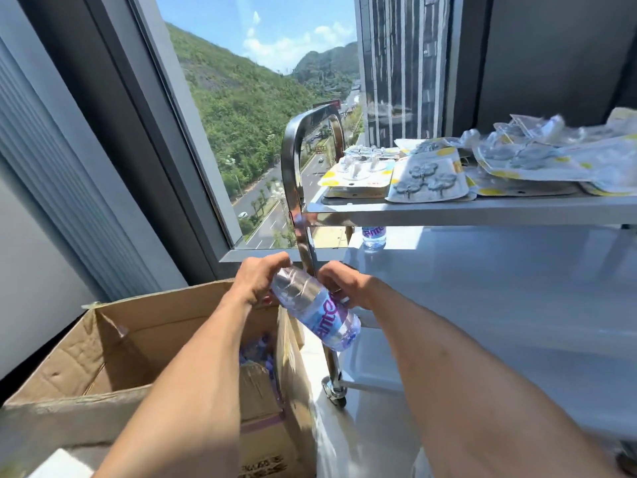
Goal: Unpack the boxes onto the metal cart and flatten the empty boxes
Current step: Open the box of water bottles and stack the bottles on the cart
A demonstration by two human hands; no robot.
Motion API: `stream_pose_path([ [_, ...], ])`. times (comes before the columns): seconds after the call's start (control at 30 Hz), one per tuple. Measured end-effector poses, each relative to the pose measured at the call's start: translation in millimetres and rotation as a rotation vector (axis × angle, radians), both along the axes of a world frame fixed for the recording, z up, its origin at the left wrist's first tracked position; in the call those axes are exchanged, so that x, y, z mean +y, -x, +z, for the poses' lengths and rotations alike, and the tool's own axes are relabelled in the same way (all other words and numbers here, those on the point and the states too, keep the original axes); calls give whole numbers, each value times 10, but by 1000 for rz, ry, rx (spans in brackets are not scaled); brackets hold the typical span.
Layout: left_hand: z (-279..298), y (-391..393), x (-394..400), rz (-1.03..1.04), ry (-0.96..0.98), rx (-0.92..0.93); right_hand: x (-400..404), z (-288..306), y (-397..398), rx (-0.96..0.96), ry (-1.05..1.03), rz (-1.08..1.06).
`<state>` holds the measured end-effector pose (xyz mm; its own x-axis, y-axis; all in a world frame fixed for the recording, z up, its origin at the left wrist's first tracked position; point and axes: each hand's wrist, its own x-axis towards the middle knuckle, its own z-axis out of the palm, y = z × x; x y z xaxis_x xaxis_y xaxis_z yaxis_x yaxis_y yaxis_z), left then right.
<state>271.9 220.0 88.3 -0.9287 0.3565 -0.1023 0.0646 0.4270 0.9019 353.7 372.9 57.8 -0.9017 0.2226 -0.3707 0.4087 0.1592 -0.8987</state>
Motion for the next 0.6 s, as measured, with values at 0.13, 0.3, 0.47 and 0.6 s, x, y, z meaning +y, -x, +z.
stream_pose_path([
  [0.13,-202,-132,365,109,-15,-48,161,-68,-135,53,286,-35],
  [0.3,-487,-371,822,170,-34,26,441,-297,-326,27,-16,-258],
  [0.47,-674,-482,1183,-56,-81,-130,781,-503,-329,149,96,-738],
  [0.6,-824,-430,1351,-169,150,6,1013,-570,-313,241,335,-1070],
])
